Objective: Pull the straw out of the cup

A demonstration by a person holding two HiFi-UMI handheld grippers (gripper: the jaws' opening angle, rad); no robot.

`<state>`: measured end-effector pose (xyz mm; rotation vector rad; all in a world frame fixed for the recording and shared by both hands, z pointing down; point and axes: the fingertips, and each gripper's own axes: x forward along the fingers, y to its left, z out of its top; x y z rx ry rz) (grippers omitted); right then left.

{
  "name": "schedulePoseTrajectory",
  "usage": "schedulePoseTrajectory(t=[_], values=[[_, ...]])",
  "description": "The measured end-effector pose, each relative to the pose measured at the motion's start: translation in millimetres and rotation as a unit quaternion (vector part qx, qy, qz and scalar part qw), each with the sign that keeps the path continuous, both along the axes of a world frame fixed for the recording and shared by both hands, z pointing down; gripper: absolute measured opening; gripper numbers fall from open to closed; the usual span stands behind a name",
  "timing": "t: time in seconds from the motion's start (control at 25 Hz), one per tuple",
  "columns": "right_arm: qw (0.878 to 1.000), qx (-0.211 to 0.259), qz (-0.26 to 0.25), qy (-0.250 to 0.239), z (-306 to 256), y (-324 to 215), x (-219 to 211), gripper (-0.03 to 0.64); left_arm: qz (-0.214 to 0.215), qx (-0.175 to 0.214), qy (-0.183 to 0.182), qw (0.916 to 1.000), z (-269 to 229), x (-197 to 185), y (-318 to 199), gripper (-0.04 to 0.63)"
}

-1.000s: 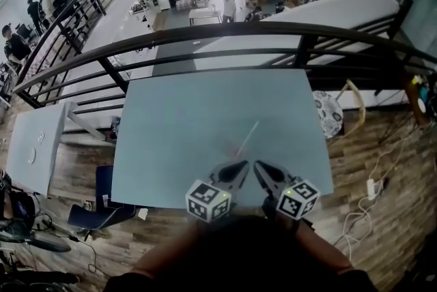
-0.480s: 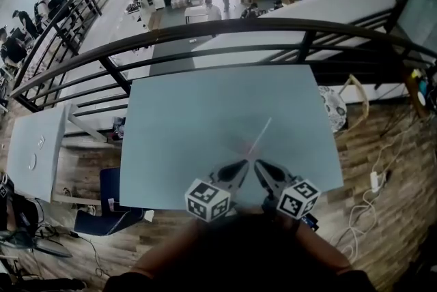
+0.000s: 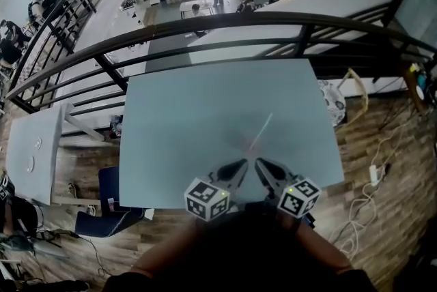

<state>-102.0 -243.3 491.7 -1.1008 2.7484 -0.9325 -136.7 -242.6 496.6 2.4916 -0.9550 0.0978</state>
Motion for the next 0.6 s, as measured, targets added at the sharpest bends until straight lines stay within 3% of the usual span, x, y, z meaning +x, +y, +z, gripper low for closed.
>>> schedulePoseTrajectory(t=[0.6], values=[[1.0,-0.015,0.008,0.007,9.7,-57.6,16.4,0.011,-0.008,-0.017,-0.005,0.9998,12.7,5.4,-51.2,0.011]])
